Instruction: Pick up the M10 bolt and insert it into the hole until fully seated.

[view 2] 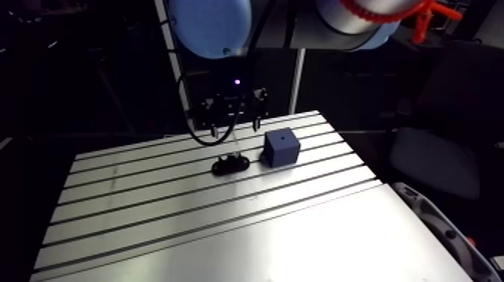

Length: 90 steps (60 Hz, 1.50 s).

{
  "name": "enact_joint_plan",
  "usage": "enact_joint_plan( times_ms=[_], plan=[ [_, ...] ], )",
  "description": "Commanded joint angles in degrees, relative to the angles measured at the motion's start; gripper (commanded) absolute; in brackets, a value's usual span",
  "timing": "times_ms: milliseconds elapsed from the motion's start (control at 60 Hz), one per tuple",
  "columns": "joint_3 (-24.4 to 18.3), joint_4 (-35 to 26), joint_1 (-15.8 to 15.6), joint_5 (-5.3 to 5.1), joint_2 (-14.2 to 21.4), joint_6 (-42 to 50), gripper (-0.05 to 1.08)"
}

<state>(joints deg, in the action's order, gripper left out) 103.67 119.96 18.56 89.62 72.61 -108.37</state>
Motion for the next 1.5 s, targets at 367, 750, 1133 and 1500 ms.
enact_joint_plan(
  times_ms=[367,750,1133,1500],
  plan=[
    [1.0,2.3,-0.2,-0.12,-2.1,0.4,0.05],
    [1.0,3.4,-0.3,0.16,-3.8,1.1,0.19],
    [0.6,3.9,-0.6,0.07,-5.1,1.1,0.32],
    [0.5,4.1,-1.1,0.07,-5.4,1.1,0.37]
  ],
)
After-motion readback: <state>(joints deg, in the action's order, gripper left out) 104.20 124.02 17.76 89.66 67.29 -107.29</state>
